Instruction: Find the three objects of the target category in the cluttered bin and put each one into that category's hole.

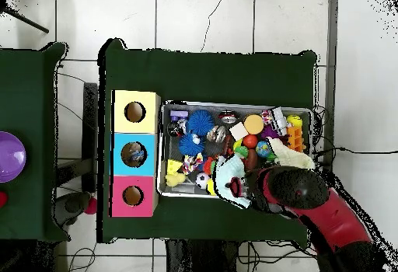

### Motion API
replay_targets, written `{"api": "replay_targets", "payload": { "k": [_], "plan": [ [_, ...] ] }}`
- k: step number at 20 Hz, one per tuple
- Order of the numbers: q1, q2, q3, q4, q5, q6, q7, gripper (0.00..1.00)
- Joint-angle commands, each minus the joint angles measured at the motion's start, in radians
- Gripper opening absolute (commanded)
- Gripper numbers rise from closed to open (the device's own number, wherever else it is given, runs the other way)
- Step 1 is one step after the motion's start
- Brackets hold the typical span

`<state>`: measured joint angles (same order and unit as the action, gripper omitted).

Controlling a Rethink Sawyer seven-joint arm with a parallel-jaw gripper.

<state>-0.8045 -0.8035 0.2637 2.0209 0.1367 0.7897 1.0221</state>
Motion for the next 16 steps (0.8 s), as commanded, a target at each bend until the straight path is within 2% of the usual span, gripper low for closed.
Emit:
{"api": "replay_targets", "payload": {
  "k": [1,11,16],
  "plan": [
    [-0.010,-0.026,0.127,0.167,0.130,-0.092,0.118,0.00],
    [-0.017,-0.041,0.173,0.211,0.185,-0.124,0.105,0.00],
    [-0.069,-0.039,0.286,0.280,0.284,-0.194,0.071,0.00]
  ]
}}
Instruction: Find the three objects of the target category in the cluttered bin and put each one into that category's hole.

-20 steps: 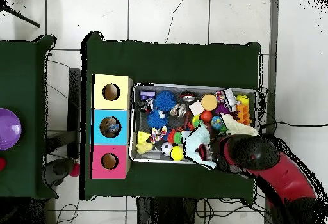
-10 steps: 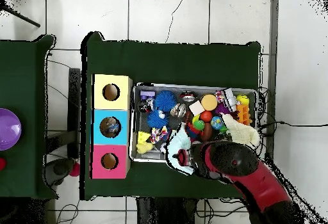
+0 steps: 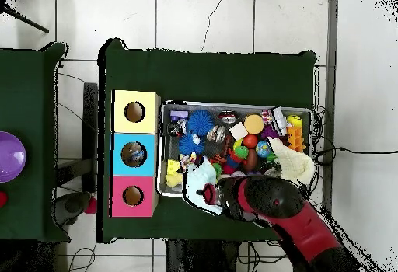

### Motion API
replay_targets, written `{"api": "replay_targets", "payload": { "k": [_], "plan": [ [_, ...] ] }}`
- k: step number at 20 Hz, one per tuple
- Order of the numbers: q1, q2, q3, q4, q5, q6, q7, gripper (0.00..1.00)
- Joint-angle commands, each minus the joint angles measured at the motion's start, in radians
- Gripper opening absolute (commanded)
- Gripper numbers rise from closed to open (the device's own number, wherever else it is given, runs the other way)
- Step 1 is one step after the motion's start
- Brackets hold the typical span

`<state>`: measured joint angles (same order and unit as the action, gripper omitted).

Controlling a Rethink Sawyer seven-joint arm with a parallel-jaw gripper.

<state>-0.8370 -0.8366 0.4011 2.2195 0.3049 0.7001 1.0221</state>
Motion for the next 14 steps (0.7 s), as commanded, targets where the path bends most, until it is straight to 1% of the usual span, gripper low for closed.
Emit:
{"api": "replay_targets", "payload": {
  "k": [1,3,4,7,9,12,14],
  "plan": [
    [-0.049,0.000,0.170,0.092,0.127,-0.131,0.067,0.00],
    [-0.072,0.011,0.211,0.116,0.148,-0.180,0.063,0.00],
    [-0.093,0.026,0.247,0.131,0.162,-0.224,0.065,0.00],
    [-0.142,0.073,0.327,0.148,0.145,-0.317,0.080,0.00],
    [-0.169,0.108,0.370,0.151,0.115,-0.375,0.103,0.00],
    [-0.185,0.147,0.387,0.137,0.054,-0.433,0.132,0.00],
    [-0.182,0.157,0.384,0.130,0.025,-0.454,0.145,0.00]
  ]
}}
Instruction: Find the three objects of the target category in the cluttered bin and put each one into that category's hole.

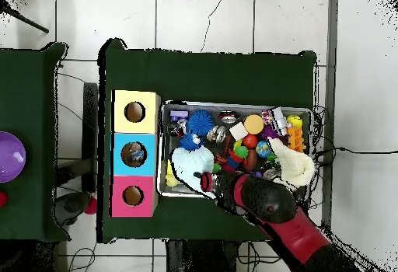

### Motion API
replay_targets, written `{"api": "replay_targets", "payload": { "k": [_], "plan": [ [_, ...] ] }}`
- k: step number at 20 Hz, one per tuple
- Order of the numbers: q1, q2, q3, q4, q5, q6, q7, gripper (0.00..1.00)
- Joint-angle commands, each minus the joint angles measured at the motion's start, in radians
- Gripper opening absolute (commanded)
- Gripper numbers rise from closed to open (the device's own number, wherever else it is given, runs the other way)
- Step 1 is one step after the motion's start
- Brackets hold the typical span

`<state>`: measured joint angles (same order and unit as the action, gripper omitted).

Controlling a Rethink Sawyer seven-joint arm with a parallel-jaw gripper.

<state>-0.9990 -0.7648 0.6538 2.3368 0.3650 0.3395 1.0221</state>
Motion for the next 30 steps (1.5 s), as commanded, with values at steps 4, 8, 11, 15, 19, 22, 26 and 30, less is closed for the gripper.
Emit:
{"api": "replay_targets", "payload": {
  "k": [4,8,11,15,19,22,26,30],
  "plan": [
    [0.002,0.082,0.107,0.003,-0.080,-0.099,0.153,0.00],
    [0.029,0.071,0.072,-0.013,-0.094,-0.082,0.169,0.00],
    [0.032,0.068,0.068,-0.019,-0.091,-0.084,0.188,0.00],
    [0.031,0.063,0.076,-0.009,-0.058,-0.123,0.252,0.00],
    [0.034,0.079,0.105,0.018,-0.037,-0.182,0.313,0.00],
    [0.051,0.094,0.112,0.025,-0.035,-0.219,0.339,0.00],
    [0.093,0.111,0.089,0.021,-0.033,-0.263,0.362,0.00],
    [0.133,0.099,0.056,0.012,-0.025,-0.295,0.376,0.00]
  ]
}}
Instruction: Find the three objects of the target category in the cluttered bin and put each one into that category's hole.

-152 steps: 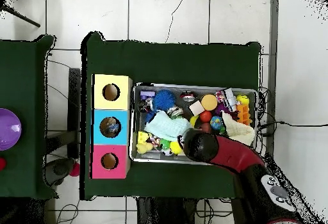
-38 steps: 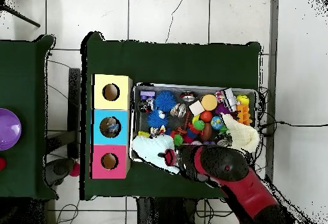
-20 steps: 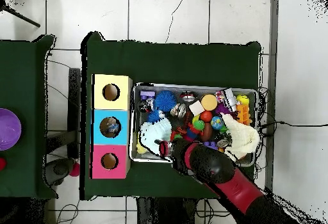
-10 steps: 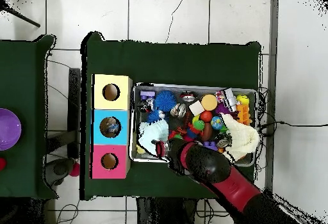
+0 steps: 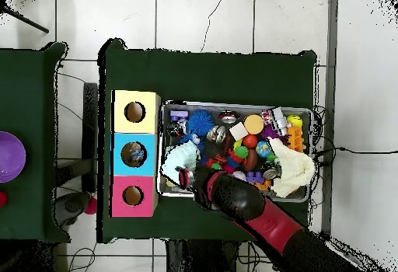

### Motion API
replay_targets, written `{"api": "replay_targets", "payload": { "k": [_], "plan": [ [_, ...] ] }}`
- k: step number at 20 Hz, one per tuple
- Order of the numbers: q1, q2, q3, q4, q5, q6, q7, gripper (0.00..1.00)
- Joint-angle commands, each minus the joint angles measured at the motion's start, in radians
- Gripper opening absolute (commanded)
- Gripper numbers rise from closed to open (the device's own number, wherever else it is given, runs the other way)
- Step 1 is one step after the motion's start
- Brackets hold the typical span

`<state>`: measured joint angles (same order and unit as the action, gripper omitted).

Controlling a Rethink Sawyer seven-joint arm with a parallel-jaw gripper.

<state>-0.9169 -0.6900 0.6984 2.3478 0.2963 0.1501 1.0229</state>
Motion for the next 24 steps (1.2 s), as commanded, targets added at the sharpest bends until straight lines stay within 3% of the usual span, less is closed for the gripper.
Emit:
{"api": "replay_targets", "payload": {
  "k": [1,3,10,13,17,22,24],
  "plan": [
    [0.048,0.027,0.018,0.003,0.048,-0.119,0.377,1.00],
    [0.038,0.039,0.029,0.007,0.043,-0.140,0.386,1.00],
    [0.049,0.019,-0.008,-0.033,0.004,-0.083,0.282,1.00],
    [0.105,-0.030,-0.122,-0.078,-0.025,0.003,0.187,1.00],
    [0.204,-0.073,-0.314,-0.198,-0.134,0.152,0.036,1.00],
    [0.221,-0.092,-0.380,-0.309,-0.312,0.251,-0.038,1.00],
    [0.228,-0.088,-0.395,-0.347,-0.377,0.233,-0.028,1.00]
  ]
}}
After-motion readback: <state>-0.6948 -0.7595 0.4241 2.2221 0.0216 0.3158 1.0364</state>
